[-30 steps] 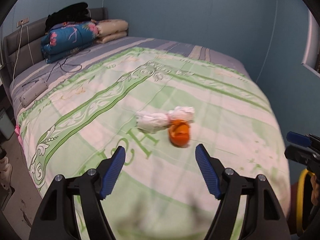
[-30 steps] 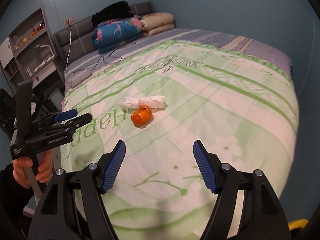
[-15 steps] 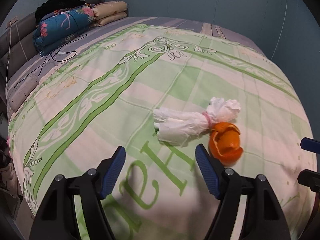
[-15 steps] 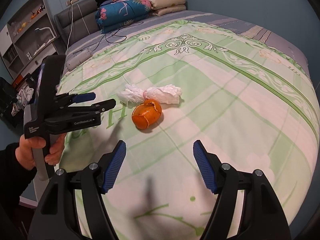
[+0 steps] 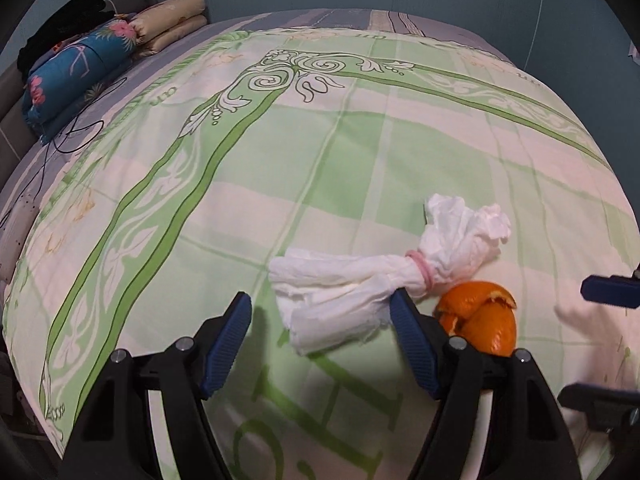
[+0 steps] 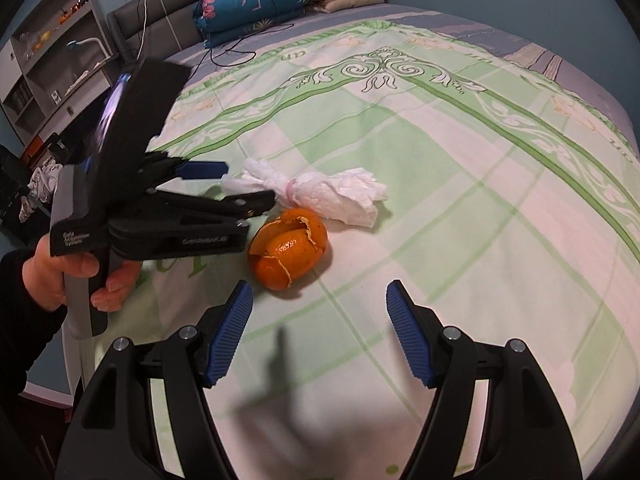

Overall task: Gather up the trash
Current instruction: 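Grasp the white tissue with the left tool while the right tool grasps the orange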

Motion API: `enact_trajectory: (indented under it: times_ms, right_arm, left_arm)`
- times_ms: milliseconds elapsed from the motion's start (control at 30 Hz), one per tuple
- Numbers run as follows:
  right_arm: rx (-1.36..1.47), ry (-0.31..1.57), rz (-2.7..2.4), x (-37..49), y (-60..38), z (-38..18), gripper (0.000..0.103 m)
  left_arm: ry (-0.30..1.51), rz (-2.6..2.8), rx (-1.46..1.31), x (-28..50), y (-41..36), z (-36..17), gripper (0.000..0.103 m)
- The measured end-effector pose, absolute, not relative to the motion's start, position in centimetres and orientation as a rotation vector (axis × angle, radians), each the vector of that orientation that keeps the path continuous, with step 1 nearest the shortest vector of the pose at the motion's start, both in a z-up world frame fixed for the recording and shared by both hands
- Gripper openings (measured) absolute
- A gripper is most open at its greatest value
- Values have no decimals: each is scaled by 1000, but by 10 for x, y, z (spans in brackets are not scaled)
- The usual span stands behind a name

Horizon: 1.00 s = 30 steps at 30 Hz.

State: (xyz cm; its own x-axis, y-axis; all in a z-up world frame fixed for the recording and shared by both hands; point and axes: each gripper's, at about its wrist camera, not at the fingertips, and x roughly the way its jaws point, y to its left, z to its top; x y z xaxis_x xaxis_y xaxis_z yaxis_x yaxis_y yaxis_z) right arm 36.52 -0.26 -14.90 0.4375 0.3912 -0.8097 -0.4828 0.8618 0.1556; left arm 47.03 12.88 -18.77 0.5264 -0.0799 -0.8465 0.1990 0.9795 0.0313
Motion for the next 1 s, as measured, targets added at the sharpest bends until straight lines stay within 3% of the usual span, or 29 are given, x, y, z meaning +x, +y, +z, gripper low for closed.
enact_trajectory:
  times_ms: [233, 600, 733, 1000]
  right_arm:
    - [-126, 994, 561, 378, 9, -160, 66]
    - [-129, 1007, 576, 394, 27, -170, 65]
    - [-138, 1003, 594, 397, 37, -170, 58]
    - [-174, 987, 579, 402, 55, -169, 48]
  left_arm:
    - [1033, -190, 142, 502, 123, -195, 68]
    - [1059, -242, 133, 539, 112, -201, 48]
    - [1073, -267, 134, 552, 109, -201, 43]
    - [1075, -304, 145, 560, 97, -202, 21]
